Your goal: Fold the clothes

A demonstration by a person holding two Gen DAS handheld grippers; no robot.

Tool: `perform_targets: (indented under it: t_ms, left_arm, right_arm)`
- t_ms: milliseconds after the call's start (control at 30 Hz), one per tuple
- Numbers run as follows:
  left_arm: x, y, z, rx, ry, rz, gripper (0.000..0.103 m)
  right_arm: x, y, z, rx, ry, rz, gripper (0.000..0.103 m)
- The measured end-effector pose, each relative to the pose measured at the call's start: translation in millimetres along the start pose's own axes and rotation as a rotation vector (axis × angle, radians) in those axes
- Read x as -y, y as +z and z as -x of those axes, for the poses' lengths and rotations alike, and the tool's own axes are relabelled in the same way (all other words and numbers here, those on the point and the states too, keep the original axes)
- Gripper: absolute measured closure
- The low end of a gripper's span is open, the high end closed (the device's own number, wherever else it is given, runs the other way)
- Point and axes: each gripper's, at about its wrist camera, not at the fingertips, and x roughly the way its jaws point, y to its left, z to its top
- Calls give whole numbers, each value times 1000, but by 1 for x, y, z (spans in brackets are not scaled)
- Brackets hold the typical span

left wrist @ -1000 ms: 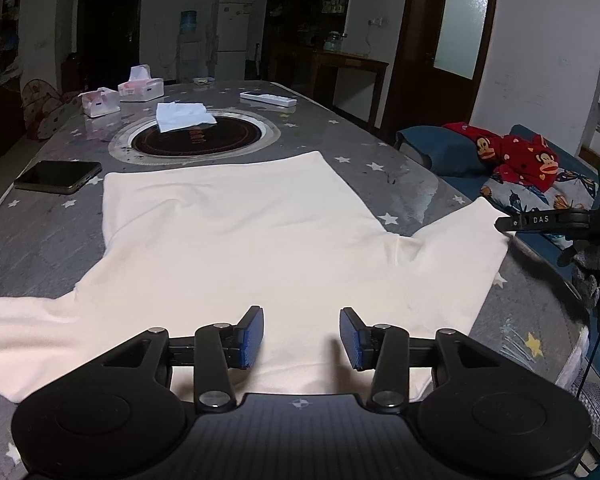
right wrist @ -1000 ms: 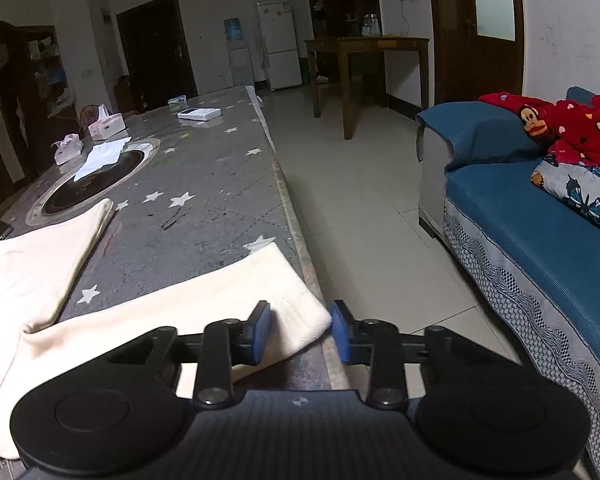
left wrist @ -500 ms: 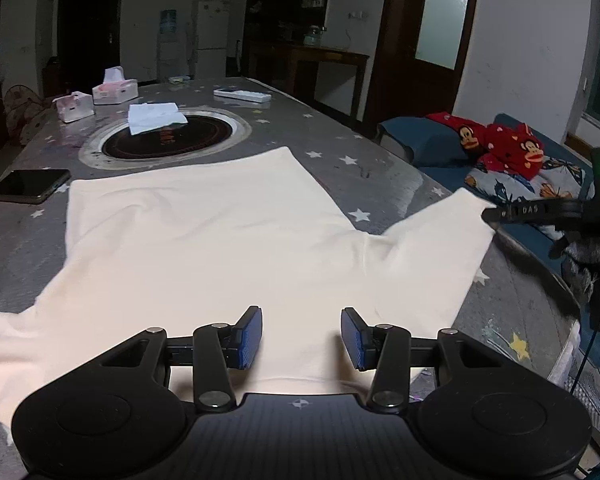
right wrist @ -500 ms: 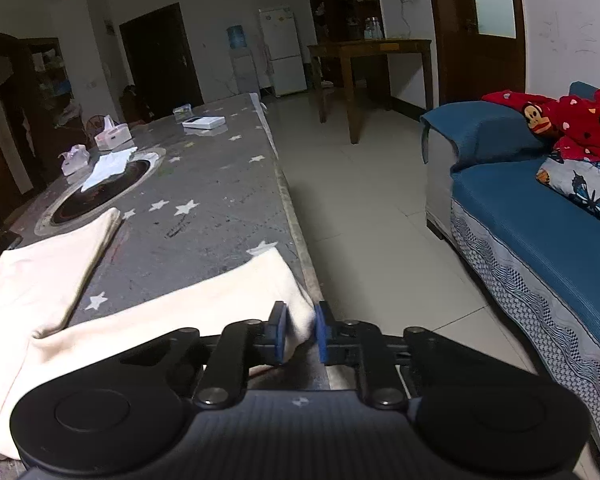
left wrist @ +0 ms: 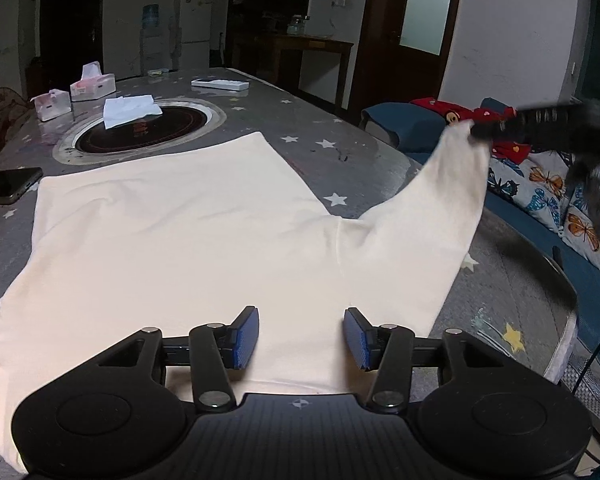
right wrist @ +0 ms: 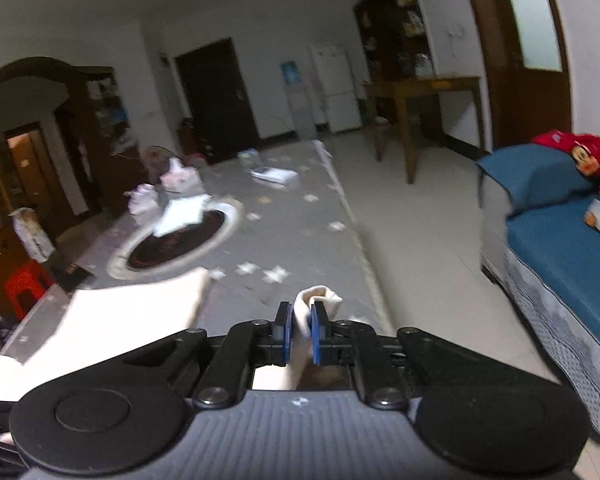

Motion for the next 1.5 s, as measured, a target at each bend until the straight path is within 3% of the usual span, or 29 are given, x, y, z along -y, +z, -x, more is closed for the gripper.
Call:
perform_targets:
  t_ms: [267,367,567,767,867,1000,1167,1500]
  left_arm:
    - [-14,-1,15,35,12,42,50]
    - [-18,-3,20,45,17,53,49]
    - [-21,-6,18,33,16,59,46]
    - [-18,-5,15,22,14,56,45]
    - [-18,-4,15,16,19,55,45]
    - [-17,-4,14,9,26,53,42]
    - [-14,-2,12,7,27,48,39]
    - [-21,-4,20,27,54,57,36]
  right_arm:
    - [-57,26,3,41,112,104,99]
    - [-59,23,-6,30,60,114,94]
    - [-47,-12,-31,-91,-35,153,85]
    - [-52,-37,-65,-171,-47,226,68]
    - [-54,-42,-77,-184,-49,229,68]
    - [-51,-47,-85,-179,-72,222,71]
    - [-39,-46,-77,-157,-69,178,96]
    - [-9,-18,-23,-11,-3,-15,99]
